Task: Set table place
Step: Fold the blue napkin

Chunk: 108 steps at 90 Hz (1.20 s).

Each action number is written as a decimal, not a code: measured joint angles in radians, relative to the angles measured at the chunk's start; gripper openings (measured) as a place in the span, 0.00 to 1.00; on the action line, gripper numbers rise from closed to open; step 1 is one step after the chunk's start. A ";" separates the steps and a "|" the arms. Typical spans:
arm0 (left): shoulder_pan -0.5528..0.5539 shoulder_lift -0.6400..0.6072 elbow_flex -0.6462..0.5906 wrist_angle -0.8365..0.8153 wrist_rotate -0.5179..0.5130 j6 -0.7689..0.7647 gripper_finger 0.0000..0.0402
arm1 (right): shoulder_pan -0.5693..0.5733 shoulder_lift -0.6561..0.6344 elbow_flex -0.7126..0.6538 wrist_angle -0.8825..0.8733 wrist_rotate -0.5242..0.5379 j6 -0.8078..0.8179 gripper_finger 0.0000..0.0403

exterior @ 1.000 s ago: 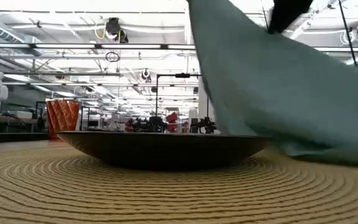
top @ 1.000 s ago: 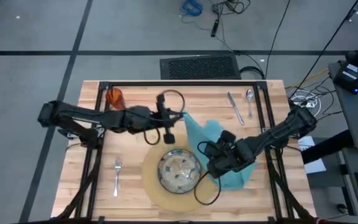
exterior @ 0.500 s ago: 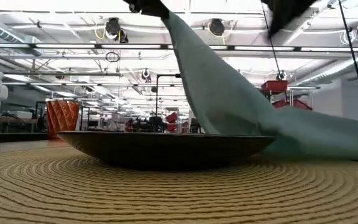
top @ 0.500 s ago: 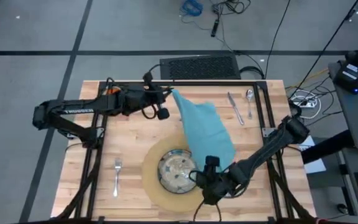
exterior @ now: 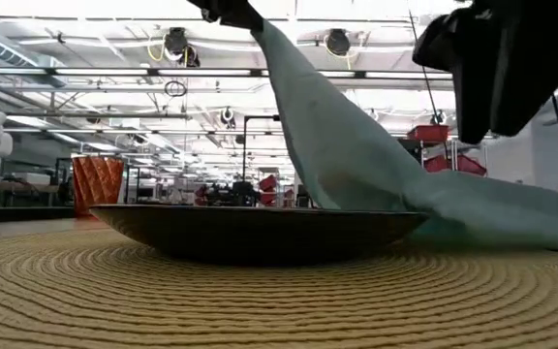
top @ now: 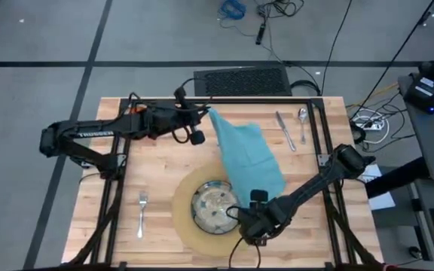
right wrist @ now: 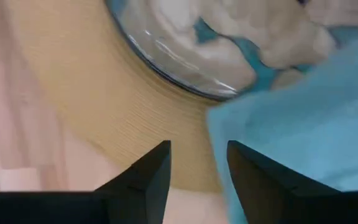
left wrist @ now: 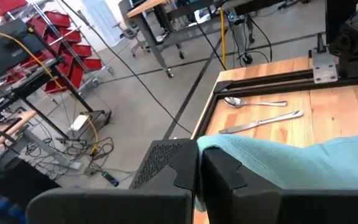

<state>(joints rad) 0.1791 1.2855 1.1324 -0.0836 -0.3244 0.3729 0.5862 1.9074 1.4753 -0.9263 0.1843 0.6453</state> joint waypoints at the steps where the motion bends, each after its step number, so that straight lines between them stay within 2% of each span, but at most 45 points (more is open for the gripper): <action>1: 0.000 0.000 0.000 -0.001 0.000 0.000 0.00 | -0.001 -0.001 -0.003 0.000 0.000 0.000 0.38; 21: 0.000 0.000 0.000 -0.016 0.000 0.000 0.00 | -0.022 -0.001 -0.118 0.043 -0.001 0.016 0.38; 35: 0.000 0.000 0.000 -0.023 0.000 0.000 0.00 | -0.034 -0.001 -0.145 0.078 -0.002 0.033 0.37; 42: 0.000 0.000 0.000 -0.031 0.000 0.000 0.00 | -0.045 -0.001 -0.145 0.076 -0.007 0.048 0.29; 53: 0.000 0.000 0.000 -0.036 0.000 -0.001 0.00 | -0.055 -0.001 -0.145 0.071 -0.007 0.038 0.05; 66: 0.000 0.000 0.000 -0.038 -0.001 -0.001 0.00 | -0.063 -0.013 -0.144 0.063 -0.007 0.051 0.01; 74: 0.000 -0.013 0.000 -0.064 -0.021 -0.001 0.00 | -0.063 -0.051 -0.102 -0.039 0.035 0.065 0.00; 92: 0.000 -0.079 0.000 -0.176 -0.032 -0.044 0.00 | -0.039 -0.219 0.075 -0.400 0.297 0.160 0.00; 108: -0.026 -0.125 -0.001 -0.267 -0.026 -0.124 0.00 | -0.105 -0.364 0.090 -0.622 0.366 0.231 0.00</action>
<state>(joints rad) 0.1532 1.1605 1.1313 -0.3510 -0.3501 0.2486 0.4812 1.5433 1.5657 -1.5487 0.5504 0.8767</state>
